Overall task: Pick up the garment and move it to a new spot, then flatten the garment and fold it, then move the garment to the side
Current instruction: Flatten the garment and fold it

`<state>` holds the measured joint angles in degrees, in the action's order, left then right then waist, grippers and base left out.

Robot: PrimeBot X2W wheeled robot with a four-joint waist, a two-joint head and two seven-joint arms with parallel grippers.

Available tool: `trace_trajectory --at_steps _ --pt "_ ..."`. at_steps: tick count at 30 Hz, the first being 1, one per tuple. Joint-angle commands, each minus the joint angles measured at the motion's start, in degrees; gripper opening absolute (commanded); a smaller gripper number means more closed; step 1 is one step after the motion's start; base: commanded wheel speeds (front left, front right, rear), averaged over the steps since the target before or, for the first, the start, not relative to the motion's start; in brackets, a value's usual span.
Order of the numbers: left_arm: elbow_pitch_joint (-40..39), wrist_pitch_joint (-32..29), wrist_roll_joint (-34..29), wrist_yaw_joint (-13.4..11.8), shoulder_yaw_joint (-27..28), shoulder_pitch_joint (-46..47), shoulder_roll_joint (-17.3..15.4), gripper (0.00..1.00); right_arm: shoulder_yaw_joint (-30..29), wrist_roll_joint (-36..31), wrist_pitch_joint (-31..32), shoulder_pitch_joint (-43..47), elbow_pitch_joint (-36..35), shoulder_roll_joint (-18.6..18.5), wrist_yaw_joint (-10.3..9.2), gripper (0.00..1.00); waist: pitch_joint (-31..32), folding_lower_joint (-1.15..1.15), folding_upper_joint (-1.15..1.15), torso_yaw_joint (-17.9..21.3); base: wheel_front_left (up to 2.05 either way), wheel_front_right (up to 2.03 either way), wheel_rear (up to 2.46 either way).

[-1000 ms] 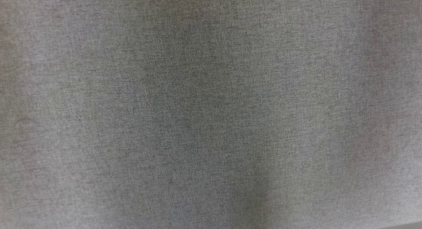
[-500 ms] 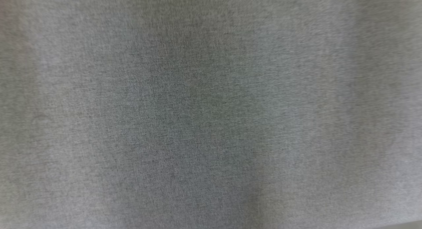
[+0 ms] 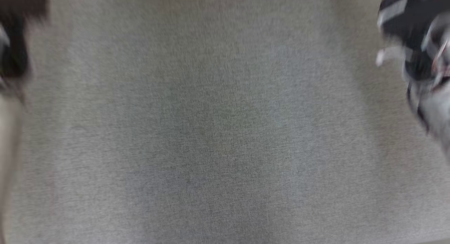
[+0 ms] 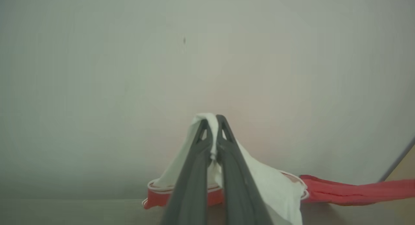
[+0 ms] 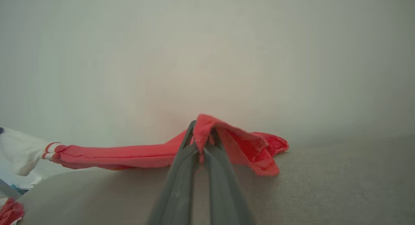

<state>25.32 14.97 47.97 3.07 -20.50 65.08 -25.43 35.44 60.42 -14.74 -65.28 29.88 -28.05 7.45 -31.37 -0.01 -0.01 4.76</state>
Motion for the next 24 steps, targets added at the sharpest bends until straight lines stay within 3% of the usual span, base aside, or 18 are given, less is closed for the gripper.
trace_trajectory --at_steps 1,6,11,18,24 --pt "-3.08 0.25 -0.81 -1.02 0.99 -4.57 -0.48 0.0 -0.35 -0.14 -0.44 3.3 -1.33 -0.95 0.04 0.0 3.71 0.01 0.01 -0.73 0.0 0.0 0.0" --pt "-16.21 0.2 -0.91 -5.22 5.2 -24.13 0.49 0.0 -2.81 0.44 -0.49 16.88 -6.29 -1.47 0.04 0.0 7.42 0.01 0.01 -0.68 0.0 0.0 0.0" --pt "-23.07 0.2 -2.16 -7.38 6.71 -41.04 2.49 0.0 -5.28 0.29 -0.52 29.37 -9.04 -1.57 0.04 0.0 11.02 0.01 0.01 -0.61 0.0 0.0 0.0" --pt "-26.75 0.21 -3.07 -8.49 10.0 -57.64 7.52 0.0 -8.57 -1.16 -0.51 44.32 -10.3 -1.75 0.03 0.0 15.81 0.01 0.01 -1.42 0.0 0.0 0.0" --pt "-27.0 0.21 -4.76 -7.99 12.61 -67.43 11.19 0.0 -11.59 -2.32 -0.47 53.17 -11.04 -0.47 0.02 0.0 18.63 0.01 0.01 -1.37 0.0 0.0 0.0"
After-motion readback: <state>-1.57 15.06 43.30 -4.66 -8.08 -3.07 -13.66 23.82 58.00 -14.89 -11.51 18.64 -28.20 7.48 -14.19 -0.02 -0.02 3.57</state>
